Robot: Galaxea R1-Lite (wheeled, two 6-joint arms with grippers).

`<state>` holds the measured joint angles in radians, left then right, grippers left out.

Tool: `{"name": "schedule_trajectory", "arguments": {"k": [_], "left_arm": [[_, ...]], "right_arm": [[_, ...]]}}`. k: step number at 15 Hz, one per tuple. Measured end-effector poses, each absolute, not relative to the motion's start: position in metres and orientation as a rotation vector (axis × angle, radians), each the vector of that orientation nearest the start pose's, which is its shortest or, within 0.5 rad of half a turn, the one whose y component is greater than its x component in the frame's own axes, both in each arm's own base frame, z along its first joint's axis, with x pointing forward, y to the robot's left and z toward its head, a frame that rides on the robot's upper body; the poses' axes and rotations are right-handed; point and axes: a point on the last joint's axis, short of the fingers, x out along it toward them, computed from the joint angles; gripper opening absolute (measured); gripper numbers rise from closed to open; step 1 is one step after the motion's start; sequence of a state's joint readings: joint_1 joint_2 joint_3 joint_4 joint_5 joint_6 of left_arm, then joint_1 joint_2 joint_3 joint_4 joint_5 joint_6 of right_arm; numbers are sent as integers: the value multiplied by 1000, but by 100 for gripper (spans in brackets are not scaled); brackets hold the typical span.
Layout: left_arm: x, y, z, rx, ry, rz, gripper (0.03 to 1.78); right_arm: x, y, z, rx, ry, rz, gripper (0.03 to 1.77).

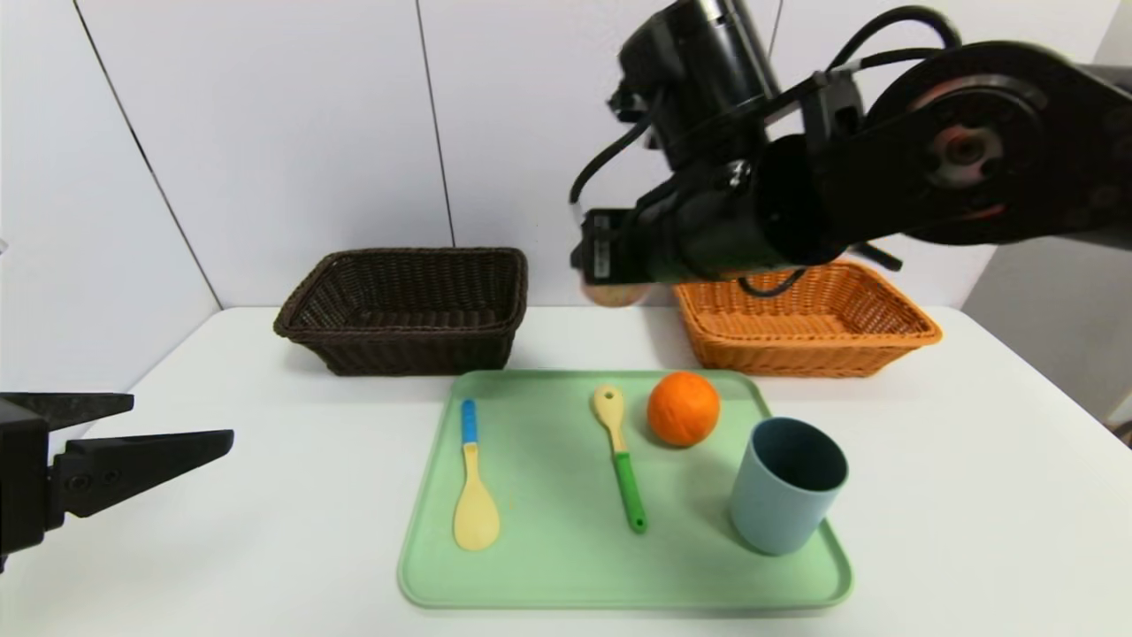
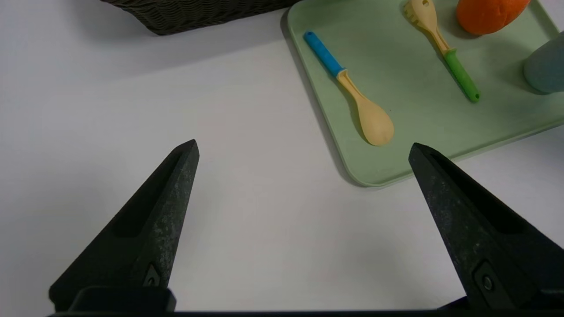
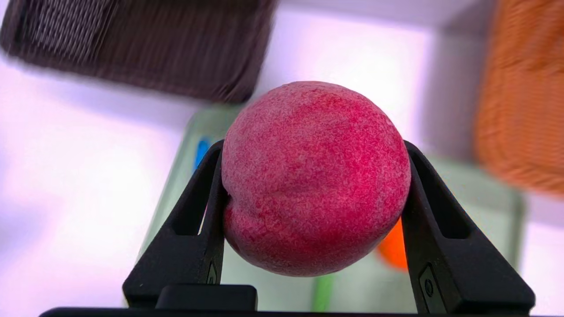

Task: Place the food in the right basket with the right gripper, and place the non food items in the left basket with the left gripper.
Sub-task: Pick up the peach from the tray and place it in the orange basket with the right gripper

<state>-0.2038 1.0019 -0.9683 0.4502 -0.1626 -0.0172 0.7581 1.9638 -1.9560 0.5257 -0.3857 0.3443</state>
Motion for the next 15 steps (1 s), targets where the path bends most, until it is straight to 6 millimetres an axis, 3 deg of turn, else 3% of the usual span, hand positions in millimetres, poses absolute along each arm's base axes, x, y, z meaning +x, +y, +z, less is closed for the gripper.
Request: {"name": "schedule_trajectory", "arguments": {"k": [3, 7, 10, 15], "left_arm": [[102, -25, 278, -8, 485, -356, 169], [102, -25, 278, -6, 489, -351, 169], [102, -25, 280, -7, 483, -351, 169], [101, -25, 280, -6, 479, -355, 169]], "right_arm": [[316, 197, 312, 104, 446, 132, 108], [355, 132, 301, 150, 470, -49, 108], [382, 102, 276, 172, 530, -137, 108], [417, 81, 230, 182, 630, -219, 108]]}}
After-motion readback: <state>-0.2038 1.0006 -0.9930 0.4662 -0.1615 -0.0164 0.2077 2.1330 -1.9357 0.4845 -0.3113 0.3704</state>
